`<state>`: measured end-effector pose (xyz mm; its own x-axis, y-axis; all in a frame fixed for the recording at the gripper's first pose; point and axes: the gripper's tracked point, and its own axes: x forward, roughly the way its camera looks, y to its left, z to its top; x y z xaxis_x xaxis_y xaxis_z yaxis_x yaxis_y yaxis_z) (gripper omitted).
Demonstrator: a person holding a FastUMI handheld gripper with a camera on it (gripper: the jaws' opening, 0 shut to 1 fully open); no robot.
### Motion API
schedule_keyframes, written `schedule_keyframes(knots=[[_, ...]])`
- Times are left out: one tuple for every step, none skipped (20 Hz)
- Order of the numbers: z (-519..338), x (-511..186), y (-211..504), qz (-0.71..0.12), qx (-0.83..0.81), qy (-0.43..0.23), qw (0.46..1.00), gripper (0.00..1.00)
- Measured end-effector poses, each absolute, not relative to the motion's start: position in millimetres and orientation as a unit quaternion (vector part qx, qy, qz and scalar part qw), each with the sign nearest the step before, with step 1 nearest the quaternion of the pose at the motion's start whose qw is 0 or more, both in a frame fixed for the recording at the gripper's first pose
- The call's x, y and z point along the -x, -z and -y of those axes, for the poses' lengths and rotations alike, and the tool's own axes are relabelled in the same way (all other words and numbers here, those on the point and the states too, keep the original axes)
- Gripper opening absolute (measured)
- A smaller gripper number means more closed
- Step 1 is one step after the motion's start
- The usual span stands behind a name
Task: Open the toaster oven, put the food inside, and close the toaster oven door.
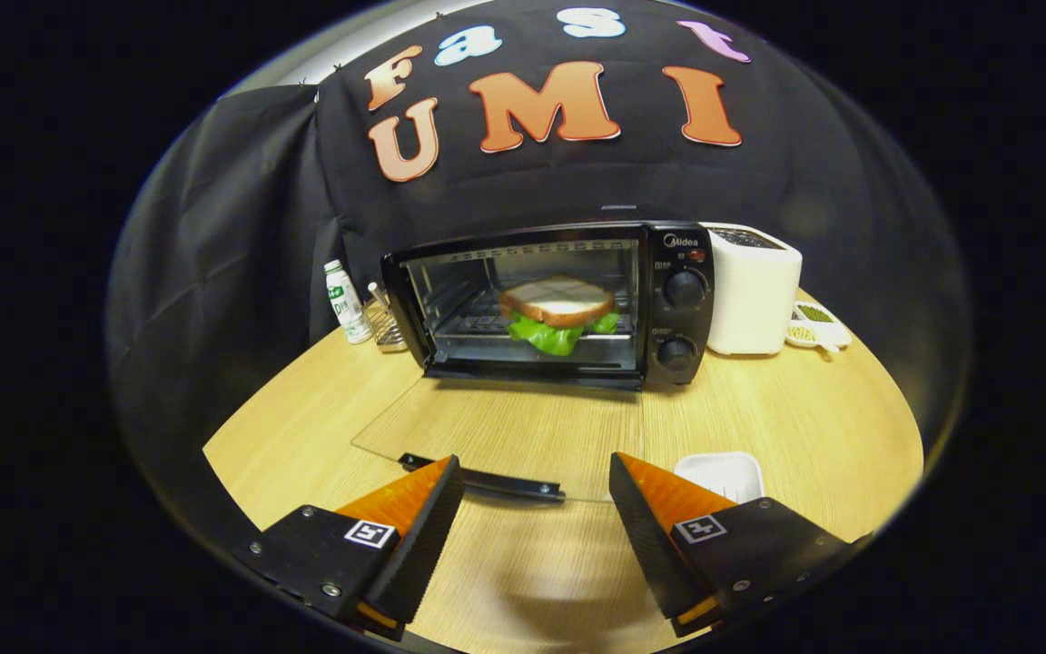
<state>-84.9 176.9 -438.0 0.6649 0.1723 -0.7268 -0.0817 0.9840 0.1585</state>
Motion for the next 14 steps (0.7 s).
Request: schedule_keyframes(knots=[[-180,91,441,-0.41,-0.053,-0.077,0.907,0.96],[-182,96,445,-0.414,-0.046,-0.082,0.905,0.96],[-182,99,449,-0.421,-0.037,-0.083,0.903,0.96],[-183,103,453,-0.425,-0.035,-0.086,0.9,0.96],[-184,105,458,-0.432,-0.036,-0.085,0.897,0.96],[-185,107,464,-0.438,-0.039,-0.087,0.894,0.96],[-186,110,471,-0.449,-0.041,-0.084,0.889,0.96],[-185,111,479,-0.46,-0.041,-0.083,0.883,0.96],[-187,110,485,-0.465,-0.043,-0.08,0.881,0.96],[-187,108,487,-0.468,-0.043,-0.079,0.879,0.95],[-188,104,490,-0.468,-0.043,-0.078,0.879,0.95],[-189,98,494,-0.469,-0.043,-0.078,0.878,0.95],[-191,92,495,-0.47,-0.045,-0.077,0.878,0.95],[-193,86,494,-0.468,-0.048,-0.078,0.879,0.94]])
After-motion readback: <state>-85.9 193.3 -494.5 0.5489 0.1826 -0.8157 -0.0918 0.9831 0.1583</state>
